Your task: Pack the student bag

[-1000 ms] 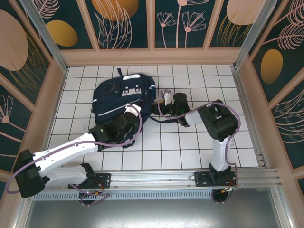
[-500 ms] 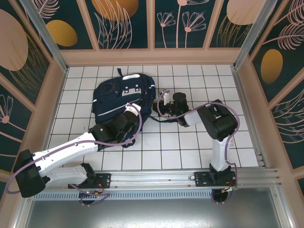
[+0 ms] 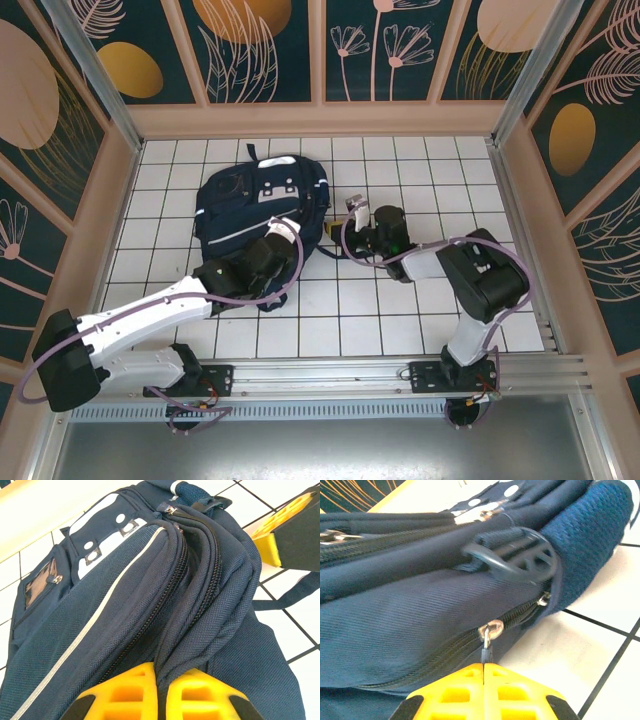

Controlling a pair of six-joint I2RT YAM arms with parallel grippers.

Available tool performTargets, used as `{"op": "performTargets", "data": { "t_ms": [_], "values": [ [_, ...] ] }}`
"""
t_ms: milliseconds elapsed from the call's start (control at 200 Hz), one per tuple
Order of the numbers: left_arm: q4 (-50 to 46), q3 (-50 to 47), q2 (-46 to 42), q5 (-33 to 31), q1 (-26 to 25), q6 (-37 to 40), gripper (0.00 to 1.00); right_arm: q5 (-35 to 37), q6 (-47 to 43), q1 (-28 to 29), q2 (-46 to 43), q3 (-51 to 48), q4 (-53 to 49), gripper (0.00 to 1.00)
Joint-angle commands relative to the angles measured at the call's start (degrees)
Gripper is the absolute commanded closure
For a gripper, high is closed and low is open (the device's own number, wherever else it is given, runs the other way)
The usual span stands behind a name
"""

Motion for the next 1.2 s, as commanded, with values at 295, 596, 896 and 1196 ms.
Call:
{"op": "performTargets", "data": {
  "t_ms": [295, 596, 896, 1196],
  "values": [
    [6.31, 1.39, 0.18, -3.85, 1.79, -2.82, 1.0, 7.08, -2.79, 6.97, -7.96, -3.49, -3.97, 1.0],
    [4.09, 1.21, -3.61, -4.84, 2.33, -1.94, 1.0, 7.92, -3.78, 3.49, -3.11, -1.51, -2.49, 0.75],
    [3.14, 1.6, -5.15, -4.44, 2.89, -1.72, 1.0, 4.38, -3.19, 0.66, 2.14, 1.19, 1.38, 0.64],
    [2.98, 2.22, -4.32, -3.62, 3.1, -1.71, 1.0, -0.06, -2.31, 0.96, 8.88, 7.49, 3.25, 0.57]
  ]
}}
